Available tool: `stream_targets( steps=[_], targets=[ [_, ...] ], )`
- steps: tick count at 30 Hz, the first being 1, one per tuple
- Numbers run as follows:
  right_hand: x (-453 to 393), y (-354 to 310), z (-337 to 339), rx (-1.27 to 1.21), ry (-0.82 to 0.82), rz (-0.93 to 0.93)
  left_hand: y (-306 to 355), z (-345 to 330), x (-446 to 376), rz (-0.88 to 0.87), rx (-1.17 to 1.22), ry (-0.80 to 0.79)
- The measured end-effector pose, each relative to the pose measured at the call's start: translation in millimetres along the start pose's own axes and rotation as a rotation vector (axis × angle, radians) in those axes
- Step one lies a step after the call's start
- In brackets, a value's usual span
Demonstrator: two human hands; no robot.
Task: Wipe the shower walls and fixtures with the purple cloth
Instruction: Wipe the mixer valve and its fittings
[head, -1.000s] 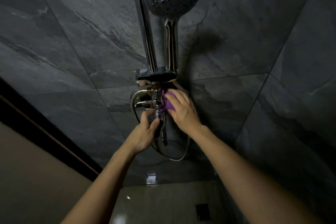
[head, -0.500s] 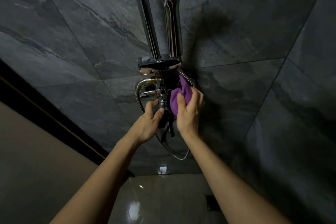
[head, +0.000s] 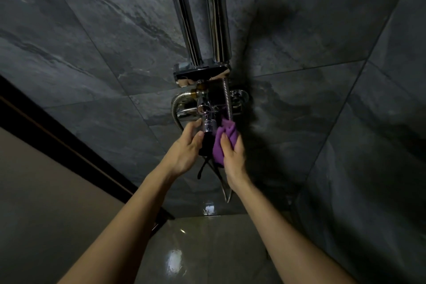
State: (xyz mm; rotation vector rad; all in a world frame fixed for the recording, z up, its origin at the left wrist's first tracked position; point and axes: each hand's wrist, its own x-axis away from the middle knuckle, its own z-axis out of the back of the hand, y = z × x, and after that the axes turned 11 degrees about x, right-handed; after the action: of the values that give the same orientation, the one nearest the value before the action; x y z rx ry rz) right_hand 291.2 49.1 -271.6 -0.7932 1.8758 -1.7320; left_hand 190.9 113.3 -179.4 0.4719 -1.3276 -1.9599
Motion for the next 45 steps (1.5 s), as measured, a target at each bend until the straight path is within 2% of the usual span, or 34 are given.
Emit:
stream_targets(
  steps=[2,4,8,10,12,15,16,19,24,27,29,31,34,36,40,43,45],
  targets=[
    [6.0,4.6,-1.7,0.01,0.012,0.008,-2.8,2.2,-0.6,0.019,0.053,-0.004],
    [12.4,-6.9,-12.2,0.055,0.108,0.063,-5.3,5.7,-2.2,0.026,0.09,-0.006],
    [18.5,-28.0,-36.1,0.426,0.285,0.4,0.1,9.4,3.2,0.065,0.202,-0.048],
    [17.9,-7.0,-38.1,0.514,0.325,0.49,2.1,10.4,3.2,0.089,0.242,-0.055],
    [18.6,19.0,-36.6,0.447,0.242,0.399,-0.7,12.9,1.5,0.106,0.242,-0.041],
    [16.4,42.8,-32.5,0.288,0.015,0.216,-4.3,13.1,0.5,0.099,0.222,-0.04],
    [18.1,41.6,-31.5,0.29,0.003,0.184,-6.0,12.5,1.0,0.093,0.218,-0.04],
    [21.2,24.2,-31.2,0.259,0.133,0.197,-11.0,11.0,-1.1,0.082,0.24,-0.034],
    [13.3,0.9,-36.3,0.409,0.157,0.217,-15.1,9.8,-2.8,0.058,0.231,-0.029],
    [10.4,28.9,-35.6,0.477,0.091,0.196,-14.1,9.2,-3.1,0.055,0.237,-0.014],
    [12.9,51.7,-30.1,0.536,-0.016,0.103,-14.7,9.6,-2.8,0.051,0.227,-0.009],
    [17.4,53.7,-22.7,0.446,-0.036,0.028,-17.5,8.8,-2.5,0.024,0.217,-0.016],
    [11.9,24.2,-17.7,0.216,0.103,0.041,-22.1,5.8,-3.7,-0.022,0.211,-0.001],
    [3.7,6.6,-24.0,0.134,0.096,0.073,-25.4,3.3,-4.3,-0.044,0.211,0.015],
    [0.5,15.4,-30.9,0.192,-0.023,0.079,-31.6,-0.7,-5.9,-0.08,0.198,0.041],
    [3.6,36.6,-27.2,0.268,-0.251,0.01,-34.6,-2.4,-8.1,-0.095,0.148,0.085],
    [6.3,41.4,-15.1,0.324,-0.305,0.003,-36.9,-4.5,-11.1,-0.114,0.105,0.099]
  ],
)
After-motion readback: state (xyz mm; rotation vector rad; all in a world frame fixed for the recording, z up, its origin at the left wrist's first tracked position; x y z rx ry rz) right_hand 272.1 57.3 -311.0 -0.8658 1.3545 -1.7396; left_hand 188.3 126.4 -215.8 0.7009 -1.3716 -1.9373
